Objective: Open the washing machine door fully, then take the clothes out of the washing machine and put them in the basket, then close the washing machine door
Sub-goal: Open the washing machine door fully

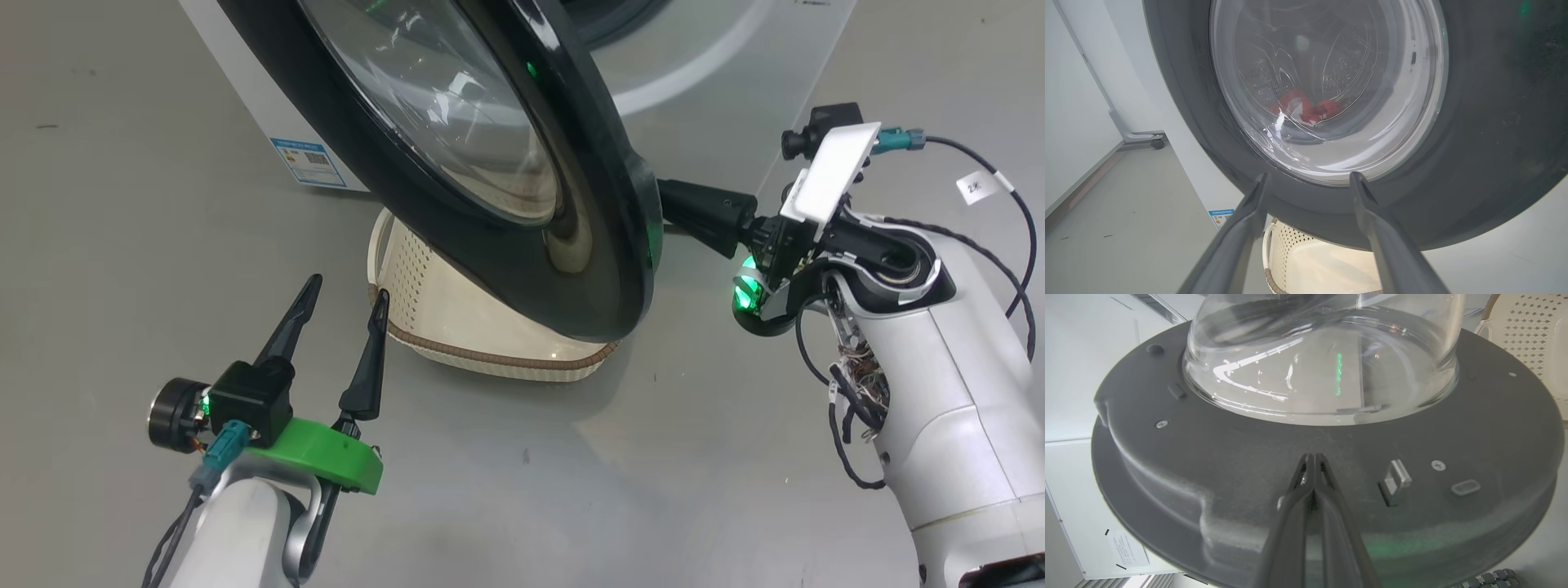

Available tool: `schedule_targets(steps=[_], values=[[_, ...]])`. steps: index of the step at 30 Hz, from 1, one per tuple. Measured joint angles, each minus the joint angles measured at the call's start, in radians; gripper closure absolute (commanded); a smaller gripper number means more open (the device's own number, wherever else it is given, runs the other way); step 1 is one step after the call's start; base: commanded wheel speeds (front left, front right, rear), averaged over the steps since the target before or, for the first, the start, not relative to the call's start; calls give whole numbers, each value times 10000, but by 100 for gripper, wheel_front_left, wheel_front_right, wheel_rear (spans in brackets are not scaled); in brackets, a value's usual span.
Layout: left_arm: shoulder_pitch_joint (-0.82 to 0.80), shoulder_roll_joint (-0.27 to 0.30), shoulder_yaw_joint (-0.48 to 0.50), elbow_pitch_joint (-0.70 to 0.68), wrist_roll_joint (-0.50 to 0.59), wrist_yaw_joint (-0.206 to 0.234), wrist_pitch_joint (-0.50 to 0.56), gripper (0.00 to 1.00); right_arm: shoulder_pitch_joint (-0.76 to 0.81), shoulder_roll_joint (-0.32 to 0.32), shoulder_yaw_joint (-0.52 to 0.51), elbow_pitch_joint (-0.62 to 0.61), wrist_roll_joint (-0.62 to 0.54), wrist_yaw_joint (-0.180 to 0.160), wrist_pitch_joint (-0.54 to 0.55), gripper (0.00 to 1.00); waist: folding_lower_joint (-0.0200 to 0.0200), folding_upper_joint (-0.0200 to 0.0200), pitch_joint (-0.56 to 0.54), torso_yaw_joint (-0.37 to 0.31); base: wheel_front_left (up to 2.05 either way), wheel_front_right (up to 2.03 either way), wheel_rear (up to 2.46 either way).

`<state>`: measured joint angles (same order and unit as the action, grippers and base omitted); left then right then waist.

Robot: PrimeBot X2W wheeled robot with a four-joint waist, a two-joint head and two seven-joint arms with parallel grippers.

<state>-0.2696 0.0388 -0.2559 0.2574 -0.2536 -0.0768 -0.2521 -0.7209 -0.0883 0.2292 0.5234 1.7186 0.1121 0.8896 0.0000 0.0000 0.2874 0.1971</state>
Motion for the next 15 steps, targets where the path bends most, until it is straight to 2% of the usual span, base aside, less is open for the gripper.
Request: schedule_targets(steps=[15], values=[[465,2,-81,142,0,10,0,0,1188,167,395,-360,267,12,12,100,0,0,-849,415,0,0,0]])
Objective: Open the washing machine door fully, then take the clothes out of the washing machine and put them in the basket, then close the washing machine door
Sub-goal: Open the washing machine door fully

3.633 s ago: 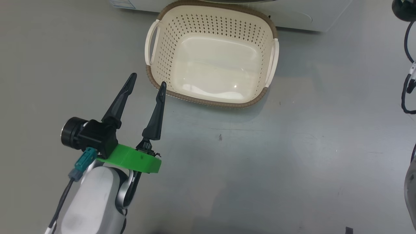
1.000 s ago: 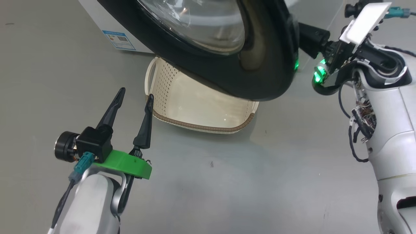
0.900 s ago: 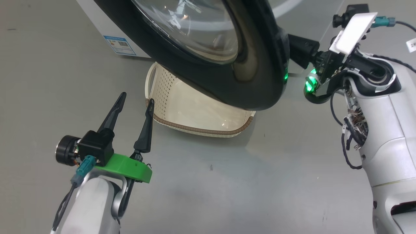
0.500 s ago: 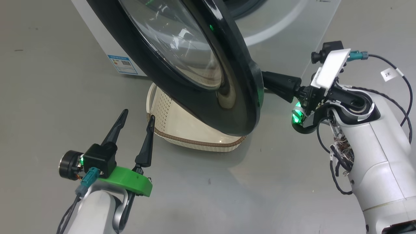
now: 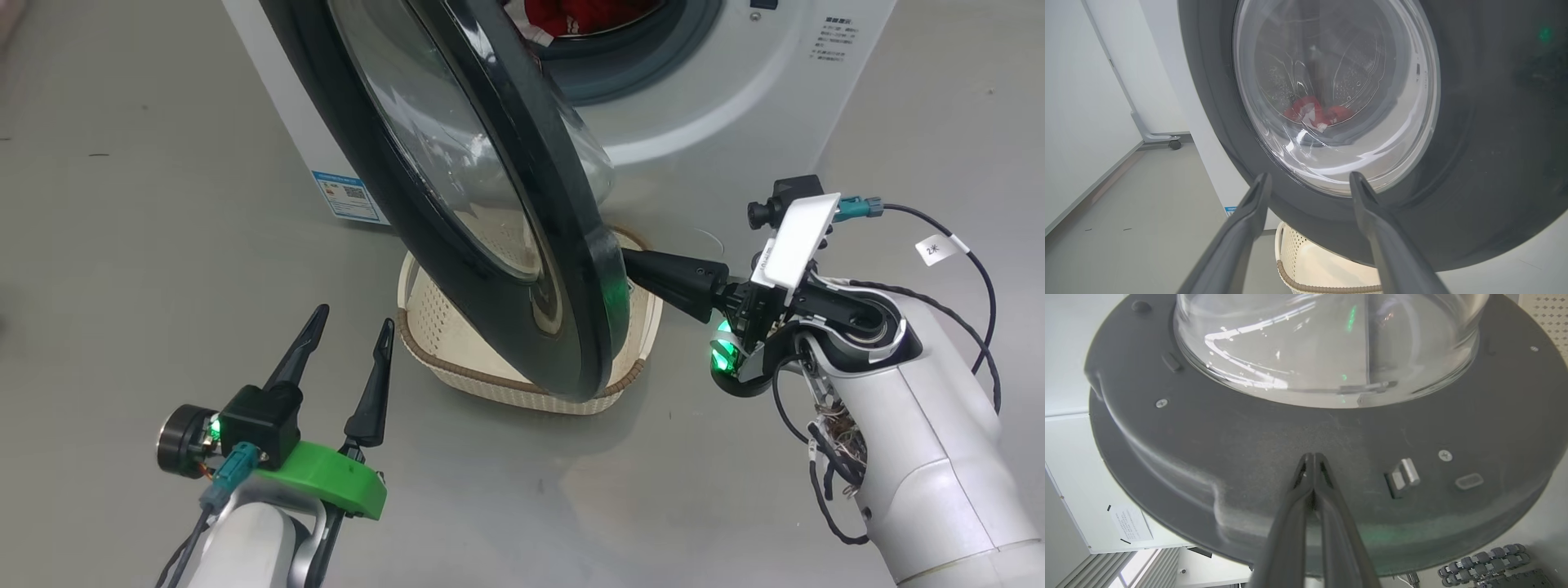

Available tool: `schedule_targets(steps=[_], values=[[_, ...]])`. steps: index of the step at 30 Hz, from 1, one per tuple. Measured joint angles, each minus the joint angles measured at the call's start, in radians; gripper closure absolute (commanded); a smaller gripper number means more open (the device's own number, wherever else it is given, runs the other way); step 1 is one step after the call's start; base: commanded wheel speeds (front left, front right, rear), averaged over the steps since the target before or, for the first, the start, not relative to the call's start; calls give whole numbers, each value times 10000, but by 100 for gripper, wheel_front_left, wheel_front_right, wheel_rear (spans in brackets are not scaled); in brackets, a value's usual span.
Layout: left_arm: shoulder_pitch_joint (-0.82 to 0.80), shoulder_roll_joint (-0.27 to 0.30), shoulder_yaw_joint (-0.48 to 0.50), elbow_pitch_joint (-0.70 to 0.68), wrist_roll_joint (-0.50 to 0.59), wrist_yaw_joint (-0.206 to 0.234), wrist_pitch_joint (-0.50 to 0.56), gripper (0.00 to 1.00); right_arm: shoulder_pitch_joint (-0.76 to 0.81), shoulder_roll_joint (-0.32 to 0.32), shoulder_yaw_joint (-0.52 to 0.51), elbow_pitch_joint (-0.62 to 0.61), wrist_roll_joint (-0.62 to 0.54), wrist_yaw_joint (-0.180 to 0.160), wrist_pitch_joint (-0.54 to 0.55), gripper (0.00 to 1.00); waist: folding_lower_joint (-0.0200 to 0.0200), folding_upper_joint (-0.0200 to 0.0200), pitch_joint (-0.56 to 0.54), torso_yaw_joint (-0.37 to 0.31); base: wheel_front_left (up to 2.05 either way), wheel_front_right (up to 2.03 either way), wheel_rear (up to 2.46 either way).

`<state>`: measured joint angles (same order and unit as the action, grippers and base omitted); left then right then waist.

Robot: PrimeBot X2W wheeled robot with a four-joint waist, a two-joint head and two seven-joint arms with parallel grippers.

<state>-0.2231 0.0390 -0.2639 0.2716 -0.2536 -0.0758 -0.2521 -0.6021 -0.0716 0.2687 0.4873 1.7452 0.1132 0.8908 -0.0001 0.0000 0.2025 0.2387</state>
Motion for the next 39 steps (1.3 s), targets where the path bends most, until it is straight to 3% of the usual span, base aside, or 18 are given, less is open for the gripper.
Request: schedule_targets(steps=[22,31,39], values=[[266,0,-211,10,-15,17,0,0,899,31,1417,-740,1152,4,-165,100,0,0,-374,1394,0,0,0],[390,0,-77,-75,-61,107,0,0,1000,38,2219,-1141,1732,15,-491,100,0,0,-444,1652,0,0,0],[394,-2,-56,-184,-69,180,0,0,1003,48,2314,-1220,1822,31,-1018,100,0,0,-430,1669,0,0,0]])
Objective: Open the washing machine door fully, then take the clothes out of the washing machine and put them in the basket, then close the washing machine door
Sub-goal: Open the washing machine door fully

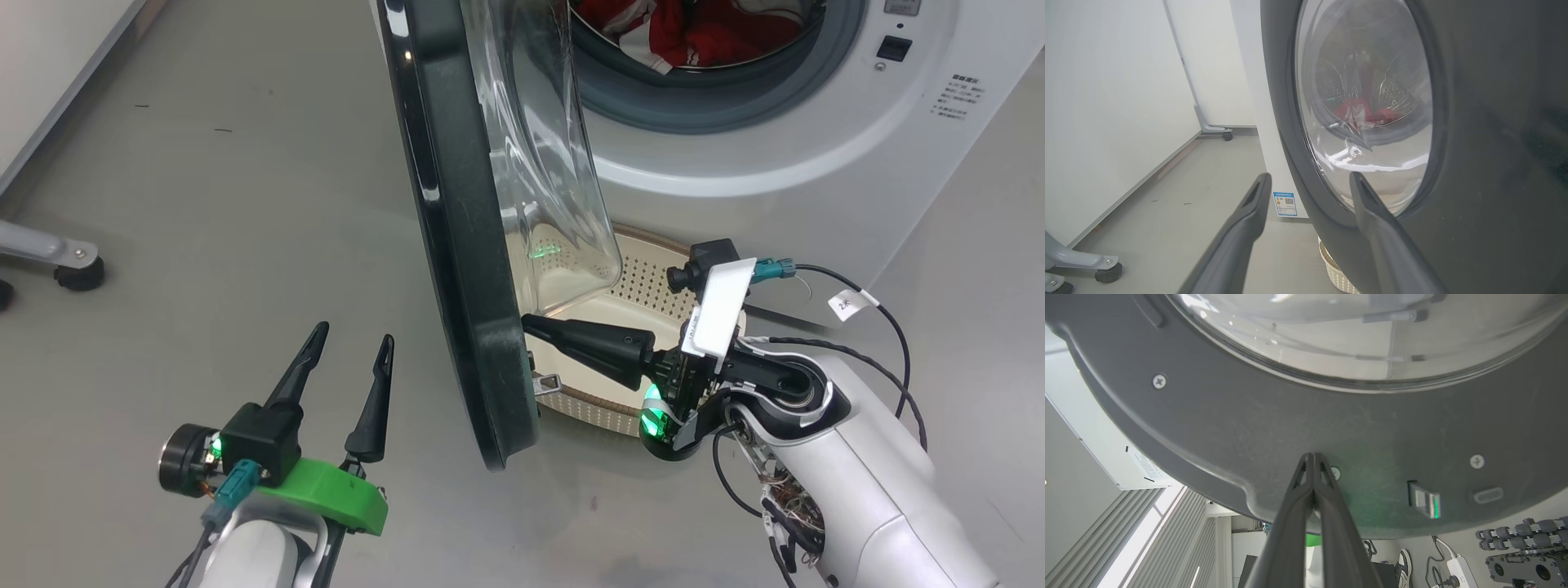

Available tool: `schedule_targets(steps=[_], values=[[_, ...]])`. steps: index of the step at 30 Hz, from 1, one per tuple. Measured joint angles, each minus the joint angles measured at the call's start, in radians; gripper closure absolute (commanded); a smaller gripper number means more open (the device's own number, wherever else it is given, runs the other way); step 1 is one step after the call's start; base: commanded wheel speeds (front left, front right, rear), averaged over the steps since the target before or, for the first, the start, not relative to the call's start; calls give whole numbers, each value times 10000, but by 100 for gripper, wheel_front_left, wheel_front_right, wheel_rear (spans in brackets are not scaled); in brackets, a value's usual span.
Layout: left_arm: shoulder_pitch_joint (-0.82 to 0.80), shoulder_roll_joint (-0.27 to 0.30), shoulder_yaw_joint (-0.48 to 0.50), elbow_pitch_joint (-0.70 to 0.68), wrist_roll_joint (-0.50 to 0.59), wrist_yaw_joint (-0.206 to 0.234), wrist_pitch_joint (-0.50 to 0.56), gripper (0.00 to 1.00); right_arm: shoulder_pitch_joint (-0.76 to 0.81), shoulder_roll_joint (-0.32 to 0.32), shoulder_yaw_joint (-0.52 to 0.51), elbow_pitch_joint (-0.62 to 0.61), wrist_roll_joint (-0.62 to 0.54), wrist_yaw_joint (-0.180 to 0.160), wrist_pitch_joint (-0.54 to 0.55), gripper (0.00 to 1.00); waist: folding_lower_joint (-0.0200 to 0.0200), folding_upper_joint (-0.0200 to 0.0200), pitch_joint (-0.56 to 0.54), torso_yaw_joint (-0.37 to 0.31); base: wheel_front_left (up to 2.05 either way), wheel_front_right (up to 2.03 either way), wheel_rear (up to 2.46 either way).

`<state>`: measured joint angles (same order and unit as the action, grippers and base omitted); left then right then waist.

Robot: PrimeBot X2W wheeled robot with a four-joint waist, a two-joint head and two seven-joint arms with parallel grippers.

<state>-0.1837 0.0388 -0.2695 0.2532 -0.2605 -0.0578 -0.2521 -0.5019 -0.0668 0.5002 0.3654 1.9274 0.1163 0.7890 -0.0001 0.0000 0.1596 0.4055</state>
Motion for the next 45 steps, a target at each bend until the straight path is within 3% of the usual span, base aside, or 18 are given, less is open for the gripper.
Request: schedule_targets(steps=[8,16,19,20,31,37,45], values=[[19,0,35,-27,0,13,0,0,464,13,-740,-232,658,2,-894,100,0,0,-33,-52,0,0,0],[286,0,84,-38,-2,90,0,0,1070,38,-1887,-1126,566,50,-2142,100,0,0,-160,-193,0,0,0],[356,2,111,-42,-2,100,0,0,1416,54,-2334,-1333,86,52,-2715,47,0,0,-198,-282,0,0,0],[357,2,113,-46,-2,100,0,0,1525,54,-2445,-1361,-157,52,-2909,0,0,0,-211,-311,0,0,0],[512,2,157,-77,-2,176,0,0,2912,-276,-3438,-1916,-2780,52,-5473,0,1,0,-413,-595,0,0,0],[613,4,130,-75,-2,176,0,0,3351,-1045,-3847,-2173,-4984,52,-7273,0,0,0,-490,-671,0,0,0],[617,6,134,-75,-4,176,0,0,3525,-2583,-3417,-2431,-8809,54,-9267,0,0,0,-510,-712,0,0,0]])
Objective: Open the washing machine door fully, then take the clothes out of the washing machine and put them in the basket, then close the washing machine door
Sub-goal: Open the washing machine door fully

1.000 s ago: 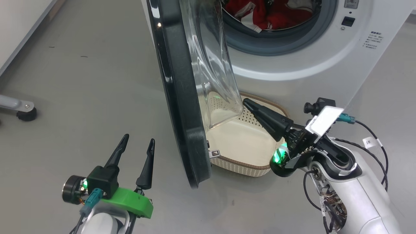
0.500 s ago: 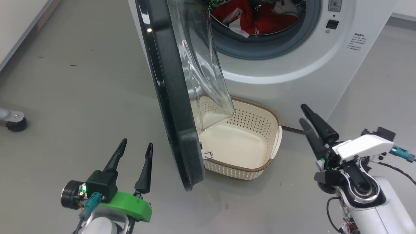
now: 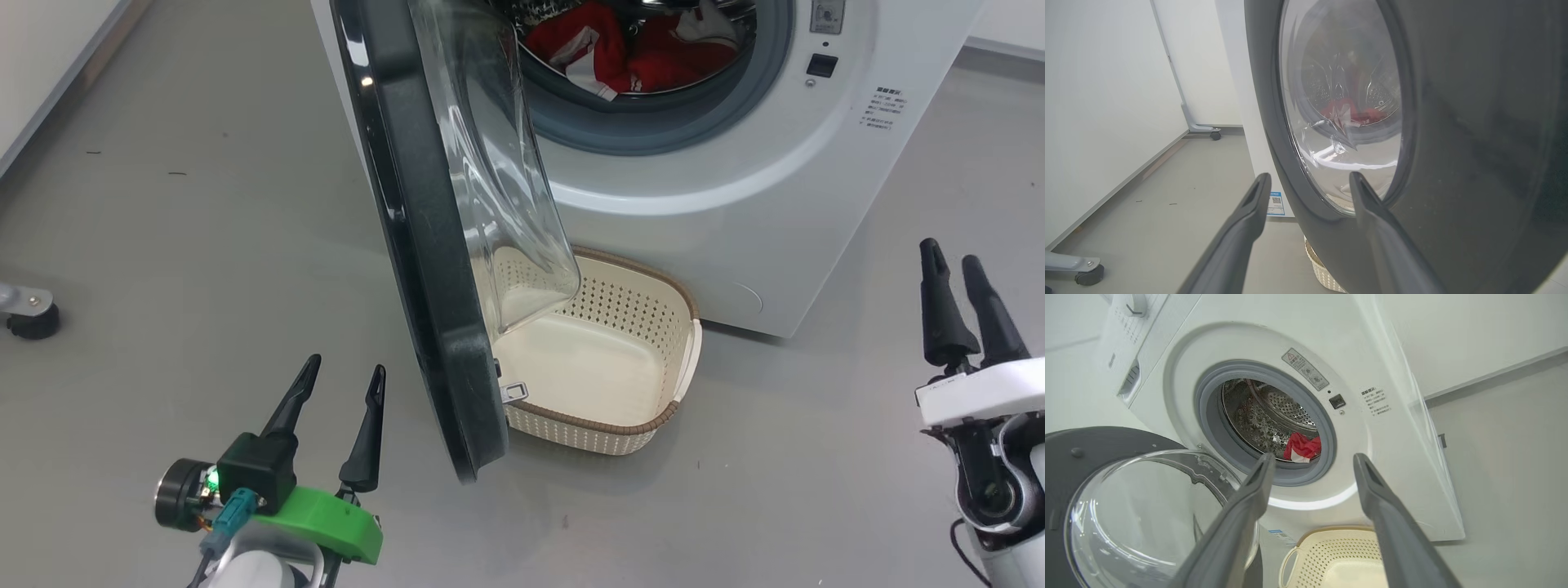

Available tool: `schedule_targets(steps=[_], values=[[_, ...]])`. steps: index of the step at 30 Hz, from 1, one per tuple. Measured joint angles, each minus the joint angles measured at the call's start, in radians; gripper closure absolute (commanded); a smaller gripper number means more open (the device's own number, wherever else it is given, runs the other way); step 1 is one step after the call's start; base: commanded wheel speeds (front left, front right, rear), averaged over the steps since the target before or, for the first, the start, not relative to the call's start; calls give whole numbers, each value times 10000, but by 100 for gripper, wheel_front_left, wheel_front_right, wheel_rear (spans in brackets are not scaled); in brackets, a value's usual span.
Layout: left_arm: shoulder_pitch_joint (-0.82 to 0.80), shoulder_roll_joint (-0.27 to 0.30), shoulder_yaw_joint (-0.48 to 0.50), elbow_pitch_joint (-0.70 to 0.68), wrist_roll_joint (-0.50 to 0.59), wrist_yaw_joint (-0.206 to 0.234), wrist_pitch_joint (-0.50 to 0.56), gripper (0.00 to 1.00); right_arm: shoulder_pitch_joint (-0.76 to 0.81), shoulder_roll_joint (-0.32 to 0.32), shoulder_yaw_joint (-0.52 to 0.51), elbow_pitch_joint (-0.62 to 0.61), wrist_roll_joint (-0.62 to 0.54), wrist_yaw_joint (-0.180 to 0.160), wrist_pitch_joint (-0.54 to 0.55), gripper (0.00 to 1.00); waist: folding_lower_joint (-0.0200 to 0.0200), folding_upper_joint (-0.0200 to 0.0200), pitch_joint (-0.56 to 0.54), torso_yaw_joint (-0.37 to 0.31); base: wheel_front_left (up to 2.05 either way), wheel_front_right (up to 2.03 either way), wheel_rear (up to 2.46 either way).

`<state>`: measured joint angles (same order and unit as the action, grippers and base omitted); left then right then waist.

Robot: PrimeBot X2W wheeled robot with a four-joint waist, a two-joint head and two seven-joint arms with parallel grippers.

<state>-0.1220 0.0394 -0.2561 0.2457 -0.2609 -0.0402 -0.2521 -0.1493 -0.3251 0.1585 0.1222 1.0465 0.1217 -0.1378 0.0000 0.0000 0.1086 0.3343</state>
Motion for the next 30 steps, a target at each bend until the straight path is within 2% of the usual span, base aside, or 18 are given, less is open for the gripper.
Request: schedule_targets(steps=[5,7,9,14,16,19,22,30], values=[[2,0,2,2,-12,0,0,0,145,-1154,399,-23,-2121,-12,-1310,0,0,0,-13,-8,0,0,0],[4,2,2,2,-17,0,0,0,147,-1453,566,-48,-2917,-288,-1670,0,0,0,-19,-9,0,0,0],[7,0,0,2,-23,0,0,0,151,-1488,606,-105,-3743,-570,-1578,0,0,0,-26,-8,0,0,0],[14,2,0,4,-23,0,0,0,390,-1325,658,-174,-5141,-1377,-1346,0,0,0,-43,-5,0,0,0],[19,0,-4,2,-25,0,0,0,552,-1116,644,-165,-5302,-1666,-1310,0,0,0,-49,-4,0,0,0],[40,0,-12,4,-25,0,0,0,797,-765,650,-169,-5496,-1927,-1266,0,0,0,-54,2,0,0,0],[46,0,-17,4,-25,0,0,0,924,-360,629,-301,-5651,-2038,-1225,0,0,0,-51,16,0,0,0],[64,0,-35,4,-27,2,0,0,1290,449,888,-449,-6134,-2036,-1221,0,0,0,-36,80,0,0,0]])
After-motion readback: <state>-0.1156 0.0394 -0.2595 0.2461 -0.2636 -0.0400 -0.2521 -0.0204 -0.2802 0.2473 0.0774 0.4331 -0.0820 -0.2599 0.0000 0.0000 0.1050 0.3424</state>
